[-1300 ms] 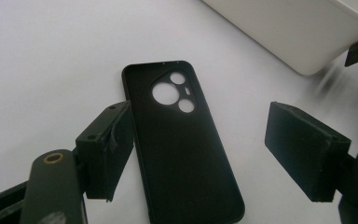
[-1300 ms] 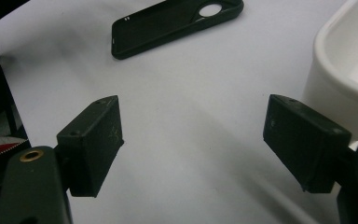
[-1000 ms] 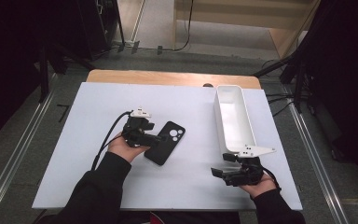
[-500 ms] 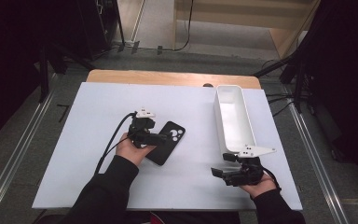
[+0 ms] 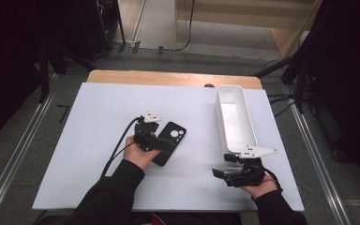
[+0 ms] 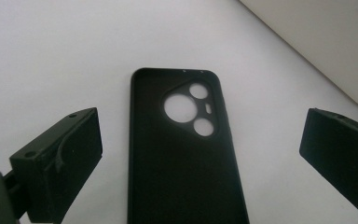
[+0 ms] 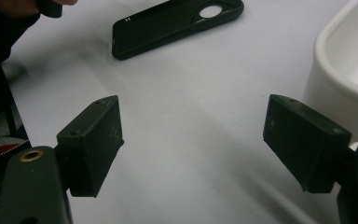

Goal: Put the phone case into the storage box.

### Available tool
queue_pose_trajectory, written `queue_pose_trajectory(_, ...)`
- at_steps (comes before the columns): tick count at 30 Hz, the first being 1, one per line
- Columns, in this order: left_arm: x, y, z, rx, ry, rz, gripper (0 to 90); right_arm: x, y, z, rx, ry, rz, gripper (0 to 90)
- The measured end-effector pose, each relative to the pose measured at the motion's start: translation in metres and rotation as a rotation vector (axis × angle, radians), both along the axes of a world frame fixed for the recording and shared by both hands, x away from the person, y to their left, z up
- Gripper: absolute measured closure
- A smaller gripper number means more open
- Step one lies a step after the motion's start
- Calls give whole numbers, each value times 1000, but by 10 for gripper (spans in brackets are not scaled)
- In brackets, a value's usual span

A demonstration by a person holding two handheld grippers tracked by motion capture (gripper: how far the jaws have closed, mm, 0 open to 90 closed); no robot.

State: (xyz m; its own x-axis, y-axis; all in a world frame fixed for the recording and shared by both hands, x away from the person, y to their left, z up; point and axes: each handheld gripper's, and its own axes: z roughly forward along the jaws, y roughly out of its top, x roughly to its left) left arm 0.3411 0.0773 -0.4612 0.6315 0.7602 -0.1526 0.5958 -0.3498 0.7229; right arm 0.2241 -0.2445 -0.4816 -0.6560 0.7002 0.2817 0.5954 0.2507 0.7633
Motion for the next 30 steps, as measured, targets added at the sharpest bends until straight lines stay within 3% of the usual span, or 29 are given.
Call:
queue_pose_trajectory(4, 0, -1, -3, 19, -5, 14, 0, 0, 0, 0, 0, 0, 0, 181)
queue_pose_trajectory(9, -1, -1, -8, -11, -3, 19, 0, 0, 0, 0, 3, 1, -1, 181)
queue_pose_trajectory(17, -2, -4, -18, 22, -5, 13, 0, 0, 0, 0, 1, 0, 2, 181)
queue_pose_trajectory(30, -4, -6, -32, 36, 4, 26, 2, -1, 1, 0, 1, 1, 6, 181)
